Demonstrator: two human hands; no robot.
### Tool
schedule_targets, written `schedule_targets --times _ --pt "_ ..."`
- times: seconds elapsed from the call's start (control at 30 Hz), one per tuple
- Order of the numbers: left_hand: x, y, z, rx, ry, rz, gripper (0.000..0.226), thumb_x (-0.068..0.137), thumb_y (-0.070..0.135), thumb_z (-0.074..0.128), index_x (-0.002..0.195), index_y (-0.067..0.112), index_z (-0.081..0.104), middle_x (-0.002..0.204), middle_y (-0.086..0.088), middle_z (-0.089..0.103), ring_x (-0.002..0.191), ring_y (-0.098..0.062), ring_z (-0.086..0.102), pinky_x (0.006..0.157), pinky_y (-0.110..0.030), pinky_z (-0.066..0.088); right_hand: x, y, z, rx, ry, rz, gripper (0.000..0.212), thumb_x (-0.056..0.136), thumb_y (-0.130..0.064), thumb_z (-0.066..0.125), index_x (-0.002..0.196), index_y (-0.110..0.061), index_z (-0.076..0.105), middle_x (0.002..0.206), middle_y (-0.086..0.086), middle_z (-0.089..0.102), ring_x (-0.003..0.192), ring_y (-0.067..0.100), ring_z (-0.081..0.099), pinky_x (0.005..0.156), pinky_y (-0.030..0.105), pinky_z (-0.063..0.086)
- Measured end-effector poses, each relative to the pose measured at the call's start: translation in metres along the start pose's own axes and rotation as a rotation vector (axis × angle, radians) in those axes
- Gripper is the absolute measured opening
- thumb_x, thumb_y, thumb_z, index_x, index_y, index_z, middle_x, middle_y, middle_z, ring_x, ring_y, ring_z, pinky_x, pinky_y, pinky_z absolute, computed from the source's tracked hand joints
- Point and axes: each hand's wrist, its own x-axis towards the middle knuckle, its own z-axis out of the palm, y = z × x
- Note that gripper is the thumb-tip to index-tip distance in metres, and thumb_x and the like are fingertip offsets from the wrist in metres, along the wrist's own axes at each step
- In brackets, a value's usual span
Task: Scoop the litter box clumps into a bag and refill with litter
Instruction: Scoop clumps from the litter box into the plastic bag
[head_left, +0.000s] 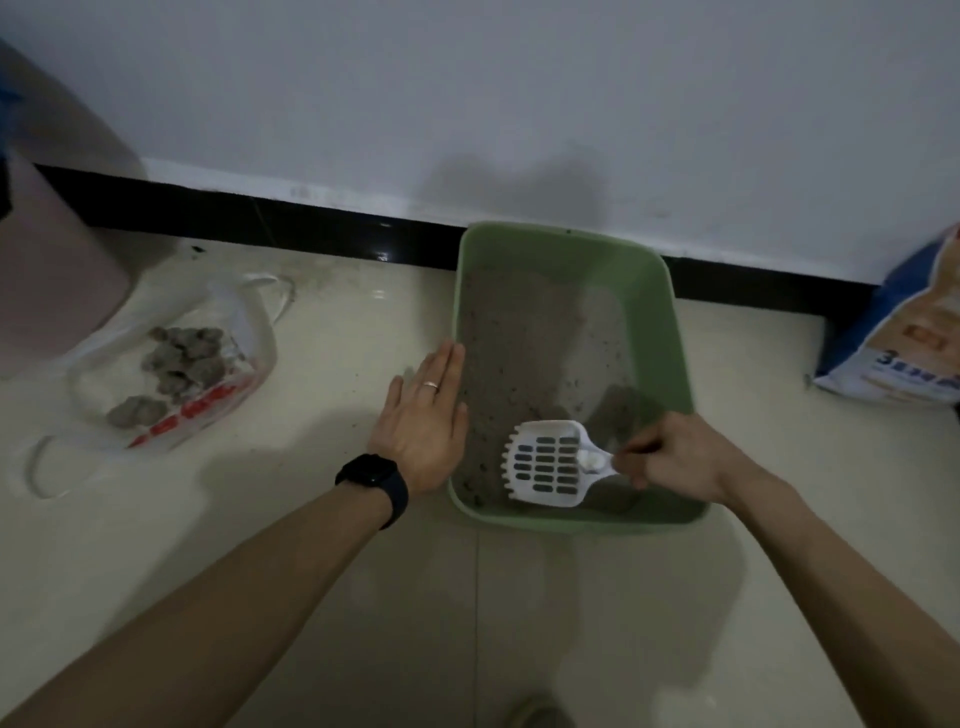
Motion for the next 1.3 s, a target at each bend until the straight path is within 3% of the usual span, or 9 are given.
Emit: schedule_targets --times 0.13,0.23,0.43,0.53,0.63,0.87,1.03,1.2,1.3 --pt "0.0 -0.003 0.009 -0.055 0.065 0.027 0.06 0.105 0.031 0.022 0.156 0.021 -0.008 0.163 0.006 -0.01 0.15 -0.013 0.003 0.122 -0.042 0.005 0.019 -0.01 0.013 -0.121 -0.071 -0.065 0.031 0.083 -0.045 0.062 0.057 -0.031 0.069 0.057 -0.007 0.065 0.059 0.014 0.063 0.054 0.027 0.049" --pt "0.0 -0.004 0.013 -0.096 0.094 0.034 0.06 0.105 0.032 0.022 0.156 0.022 -0.007 0.163 0.006 -0.009 0.15 -0.012 0.006 0.121 -0.04 0.005 0.034 -0.02 0.027 -0.182 -0.092 -0.092 0.044 0.086 -0.046 0.064 0.051 -0.019 0.059 0.053 -0.002 0.058 0.049 0.015 0.056 0.048 0.028 0.044" --pt "0.002 -0.003 0.017 -0.106 0.129 0.038 0.061 0.102 0.033 0.021 0.156 0.022 -0.005 0.162 0.007 -0.008 0.148 -0.015 0.017 0.121 -0.04 0.01 0.041 0.004 0.054 -0.002 -0.116 -0.109 0.02 0.092 -0.038 0.06 0.096 -0.031 0.079 0.074 -0.004 0.071 0.069 0.013 0.065 0.071 0.035 0.056" --pt "0.003 -0.004 0.018 -0.126 0.14 0.047 0.06 0.102 0.032 0.022 0.156 0.022 -0.004 0.161 0.009 -0.008 0.147 -0.017 0.021 0.121 -0.044 0.014 0.043 0.009 0.066 0.154 -0.017 -0.112 0.024 0.09 -0.036 0.063 0.073 -0.049 0.073 0.066 -0.015 0.067 0.066 0.008 0.06 0.068 0.031 0.048" --pt "0.003 -0.005 0.017 -0.11 0.134 0.053 0.06 0.102 0.032 0.022 0.156 0.02 -0.003 0.161 0.008 -0.008 0.145 -0.02 0.026 0.118 -0.049 0.021 0.045 0.014 0.073 0.231 0.026 -0.093 0.035 0.088 -0.036 0.065 0.057 -0.052 0.066 0.057 -0.02 0.062 0.06 0.006 0.056 0.063 0.029 0.044" --pt "0.002 -0.003 0.013 0.059 0.116 -0.005 0.061 0.104 0.034 0.021 0.155 0.022 -0.01 0.162 0.008 -0.013 0.149 -0.008 -0.01 0.12 -0.042 -0.008 0.038 0.017 0.07 0.478 0.184 -0.068 0.013 0.09 -0.031 0.067 0.096 -0.033 0.079 0.069 -0.024 0.066 0.07 0.004 0.059 0.066 0.028 0.041" --pt "0.0 0.001 0.007 0.152 0.095 -0.005 0.062 0.104 0.035 0.018 0.155 0.018 -0.011 0.162 0.006 -0.016 0.147 -0.008 -0.017 0.119 -0.043 -0.012 0.027 0.008 0.079 0.658 0.339 -0.039 0.029 0.09 -0.032 0.066 0.064 -0.045 0.072 0.051 -0.015 0.058 0.055 0.012 0.047 0.062 0.029 0.036" --pt "0.0 0.004 0.001 0.201 0.042 -0.024 0.061 0.103 0.037 0.013 0.153 0.018 -0.018 0.161 0.004 -0.02 0.147 -0.009 -0.019 0.117 -0.042 -0.016 0.018 -0.004 0.081 0.763 0.423 0.006 0.014 0.089 -0.034 0.066 0.081 -0.037 0.077 0.049 -0.012 0.055 0.054 0.013 0.045 0.062 0.03 0.037" --pt "-0.001 0.005 -0.002 0.23 0.014 -0.031 0.062 0.103 0.038 0.011 0.152 0.017 -0.021 0.16 0.003 -0.022 0.147 -0.011 -0.02 0.118 -0.044 -0.015 0.014 -0.007 0.079 0.789 0.471 0.035 0.016 0.089 -0.032 0.067 0.077 -0.031 0.077 0.049 -0.012 0.058 0.052 0.011 0.048 0.062 0.027 0.039"
